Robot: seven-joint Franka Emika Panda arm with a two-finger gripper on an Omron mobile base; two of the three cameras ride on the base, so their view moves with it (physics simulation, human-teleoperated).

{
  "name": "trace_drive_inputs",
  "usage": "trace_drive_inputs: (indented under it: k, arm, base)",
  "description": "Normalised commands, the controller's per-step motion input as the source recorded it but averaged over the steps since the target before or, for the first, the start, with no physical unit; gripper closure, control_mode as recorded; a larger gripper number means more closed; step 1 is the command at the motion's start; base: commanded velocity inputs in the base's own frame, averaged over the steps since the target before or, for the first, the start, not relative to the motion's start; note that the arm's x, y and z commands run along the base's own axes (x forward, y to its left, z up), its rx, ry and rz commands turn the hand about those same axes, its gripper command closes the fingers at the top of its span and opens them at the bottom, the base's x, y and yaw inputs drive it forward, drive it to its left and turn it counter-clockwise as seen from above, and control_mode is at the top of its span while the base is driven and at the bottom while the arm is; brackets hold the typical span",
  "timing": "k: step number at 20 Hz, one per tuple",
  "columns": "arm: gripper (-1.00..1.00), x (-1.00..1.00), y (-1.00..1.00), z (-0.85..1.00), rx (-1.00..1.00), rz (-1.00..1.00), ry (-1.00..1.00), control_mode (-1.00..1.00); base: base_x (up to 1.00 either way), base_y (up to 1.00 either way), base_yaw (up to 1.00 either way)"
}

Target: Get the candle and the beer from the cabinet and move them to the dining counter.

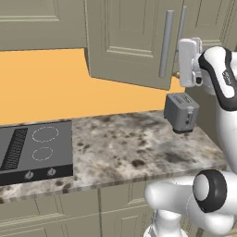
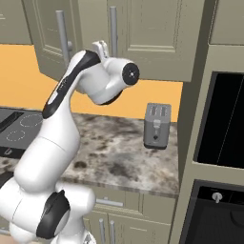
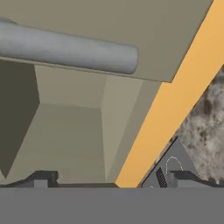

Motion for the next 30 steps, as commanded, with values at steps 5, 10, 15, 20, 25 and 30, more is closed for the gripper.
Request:
trace_drive_inputs:
  k: [5, 10, 15, 20, 25, 30]
  arm:
    - [-1.0, -0.03, 0.64, 0.0, 0.0, 0.02, 0.07, -1.0]
    - [-1.0, -0.41, 0.75, 0.0, 0.0, 0.12, 0.01, -1.0]
    - [-1.0, -0.75, 0.67, 0.0, 0.0, 0.17, -0.01, -1.0]
    - [-1.0, -0.8, 0.73, 0.0, 0.0, 0.18, -0.01, -1.0]
    - [-1.0, -0.63, 0.84, 0.01, 0.0, 0.16, 0.0, -1.0]
    - [-1.0, -0.22, 0.76, 0.13, 0.0, 0.07, -0.01, -1.0]
  base:
    - [0.0, 0.0, 0.0]
    - [0.0, 0.0, 0.0]
    - [0.0, 0.0, 0.0]
    - [0.0, 0.0, 0.0]
    - [0.0, 0.0, 0.0]
    - [0.0, 0.0, 0.0]
